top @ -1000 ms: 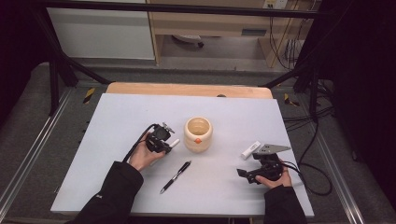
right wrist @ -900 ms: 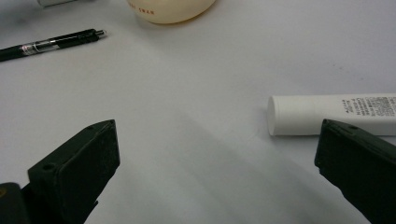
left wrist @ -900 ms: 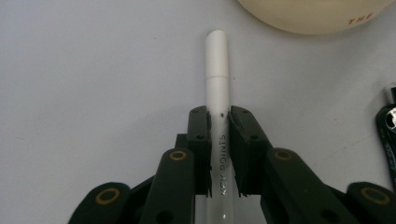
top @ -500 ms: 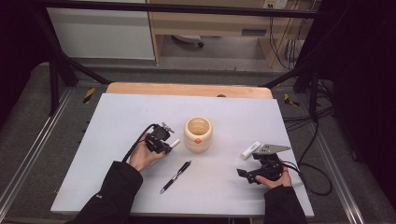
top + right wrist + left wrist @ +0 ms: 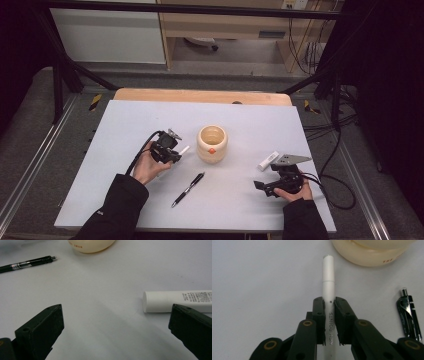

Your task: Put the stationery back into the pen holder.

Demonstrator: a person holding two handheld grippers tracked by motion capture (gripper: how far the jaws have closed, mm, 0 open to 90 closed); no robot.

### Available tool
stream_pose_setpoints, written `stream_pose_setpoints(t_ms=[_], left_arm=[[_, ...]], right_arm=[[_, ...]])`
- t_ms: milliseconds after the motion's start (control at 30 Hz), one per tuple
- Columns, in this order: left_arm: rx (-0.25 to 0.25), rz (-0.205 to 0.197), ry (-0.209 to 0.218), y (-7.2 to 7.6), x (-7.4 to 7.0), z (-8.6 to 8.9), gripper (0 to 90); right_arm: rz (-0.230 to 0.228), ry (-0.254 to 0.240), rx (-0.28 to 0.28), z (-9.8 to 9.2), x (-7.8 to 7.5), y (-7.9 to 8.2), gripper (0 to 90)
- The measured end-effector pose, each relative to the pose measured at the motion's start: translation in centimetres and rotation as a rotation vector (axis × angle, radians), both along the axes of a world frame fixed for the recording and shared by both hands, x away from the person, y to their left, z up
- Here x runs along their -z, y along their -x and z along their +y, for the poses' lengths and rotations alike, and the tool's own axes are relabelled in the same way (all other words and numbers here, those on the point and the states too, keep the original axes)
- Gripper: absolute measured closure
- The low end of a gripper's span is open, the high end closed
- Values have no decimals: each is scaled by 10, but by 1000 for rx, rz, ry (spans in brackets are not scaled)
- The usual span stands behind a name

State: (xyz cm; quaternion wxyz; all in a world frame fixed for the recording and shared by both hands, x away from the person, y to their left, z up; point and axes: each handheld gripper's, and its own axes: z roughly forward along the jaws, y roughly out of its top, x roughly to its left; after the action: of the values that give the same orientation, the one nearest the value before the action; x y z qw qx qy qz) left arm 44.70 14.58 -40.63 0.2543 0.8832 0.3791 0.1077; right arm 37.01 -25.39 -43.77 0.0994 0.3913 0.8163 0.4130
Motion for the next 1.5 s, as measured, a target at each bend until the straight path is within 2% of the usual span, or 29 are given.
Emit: stream_pose_setpoints(t_ms=[433, 900, 1133, 1500], left_arm=[[-25, -63, 98, 13, -20, 13, 786], [-50, -141, 189, 20, -38, 18, 785], [-55, -178, 218, 21, -49, 16, 786], [-61, -232, 298, 20, -66, 5, 785]], right_arm=[[2, 1, 3, 0, 0, 0, 6], [2, 2, 3, 0, 0, 0, 6], [3, 2, 3, 0, 0, 0, 6], [3, 5, 1, 0, 0, 0, 6]])
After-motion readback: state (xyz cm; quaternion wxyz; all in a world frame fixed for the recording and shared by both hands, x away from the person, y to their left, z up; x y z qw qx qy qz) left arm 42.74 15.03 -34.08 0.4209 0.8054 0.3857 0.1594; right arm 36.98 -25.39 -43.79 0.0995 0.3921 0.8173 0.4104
